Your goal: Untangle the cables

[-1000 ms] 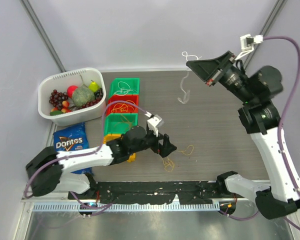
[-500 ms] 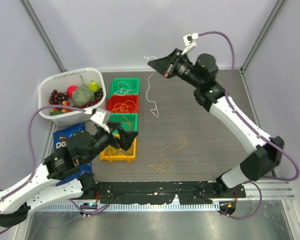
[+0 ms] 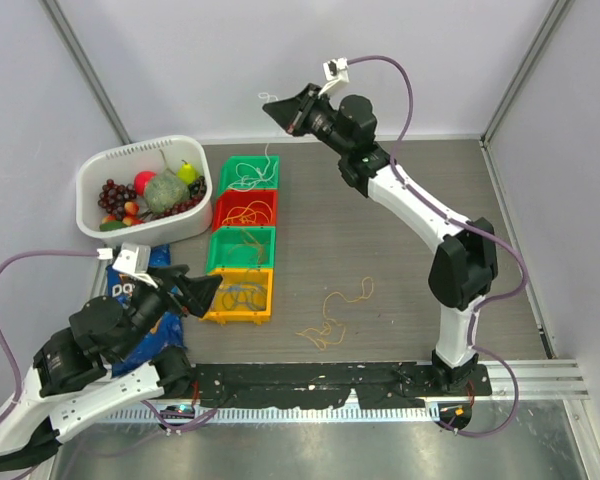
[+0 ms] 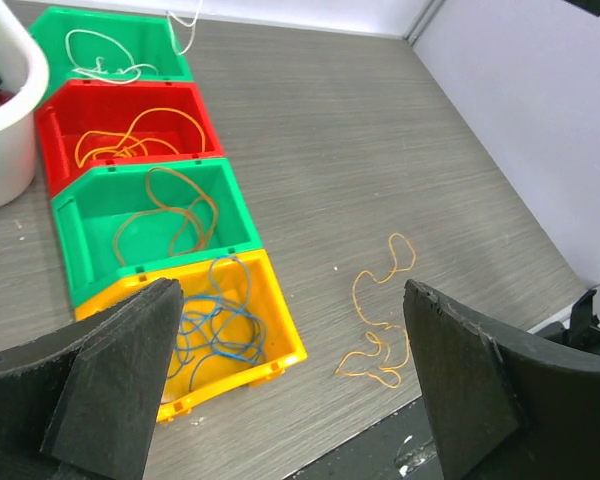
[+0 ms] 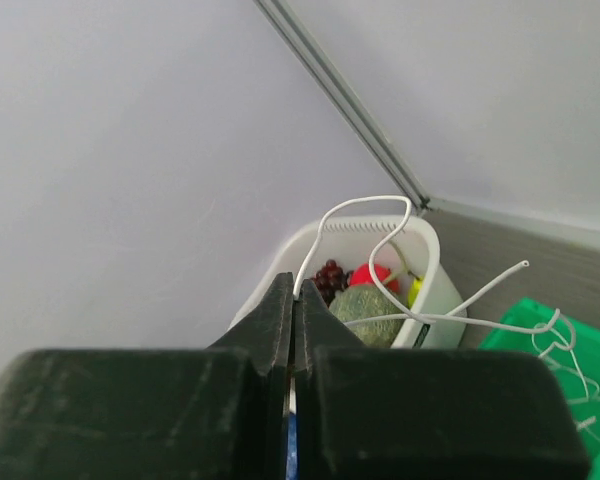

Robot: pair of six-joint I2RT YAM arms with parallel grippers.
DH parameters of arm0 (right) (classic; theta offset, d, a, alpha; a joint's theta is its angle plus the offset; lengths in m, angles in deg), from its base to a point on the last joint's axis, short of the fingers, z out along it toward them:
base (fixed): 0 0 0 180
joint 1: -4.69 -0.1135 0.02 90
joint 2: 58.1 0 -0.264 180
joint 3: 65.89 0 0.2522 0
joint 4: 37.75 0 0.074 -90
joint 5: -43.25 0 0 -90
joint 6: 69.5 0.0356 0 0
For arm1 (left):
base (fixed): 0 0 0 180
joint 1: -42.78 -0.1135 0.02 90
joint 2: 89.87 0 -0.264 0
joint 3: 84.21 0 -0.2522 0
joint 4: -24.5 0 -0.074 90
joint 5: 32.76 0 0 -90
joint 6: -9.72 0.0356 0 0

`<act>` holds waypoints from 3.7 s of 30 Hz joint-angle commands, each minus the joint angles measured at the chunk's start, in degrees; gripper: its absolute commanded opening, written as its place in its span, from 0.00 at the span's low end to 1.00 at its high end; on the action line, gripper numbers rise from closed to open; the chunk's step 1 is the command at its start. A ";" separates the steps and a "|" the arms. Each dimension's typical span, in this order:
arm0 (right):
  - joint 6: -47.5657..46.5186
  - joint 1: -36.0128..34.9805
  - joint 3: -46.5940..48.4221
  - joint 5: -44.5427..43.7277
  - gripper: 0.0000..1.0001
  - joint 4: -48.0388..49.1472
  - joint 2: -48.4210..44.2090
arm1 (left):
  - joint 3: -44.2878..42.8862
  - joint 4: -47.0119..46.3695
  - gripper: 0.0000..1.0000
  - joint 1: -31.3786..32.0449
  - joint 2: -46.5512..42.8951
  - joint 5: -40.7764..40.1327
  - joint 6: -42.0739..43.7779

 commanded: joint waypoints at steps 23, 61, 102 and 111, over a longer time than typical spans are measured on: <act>-5.18 -2.62 18.99 -3.04 0.01 0.56 23.26 | -2.91 7.13 0.96 0.00 -3.86 -1.97 -2.85; -0.09 -3.41 5.12 0.03 0.01 8.20 20.45 | -3.79 5.20 0.96 0.00 -1.75 -0.48 -1.97; -17.85 -3.25 5.79 -27.12 0.74 -55.79 -2.35 | -2.39 -6.92 0.90 0.00 28.90 20.52 -0.75; -9.48 11.70 -37.85 -19.56 0.73 -50.15 -40.17 | -7.39 -15.45 0.94 8.16 61.22 27.46 7.86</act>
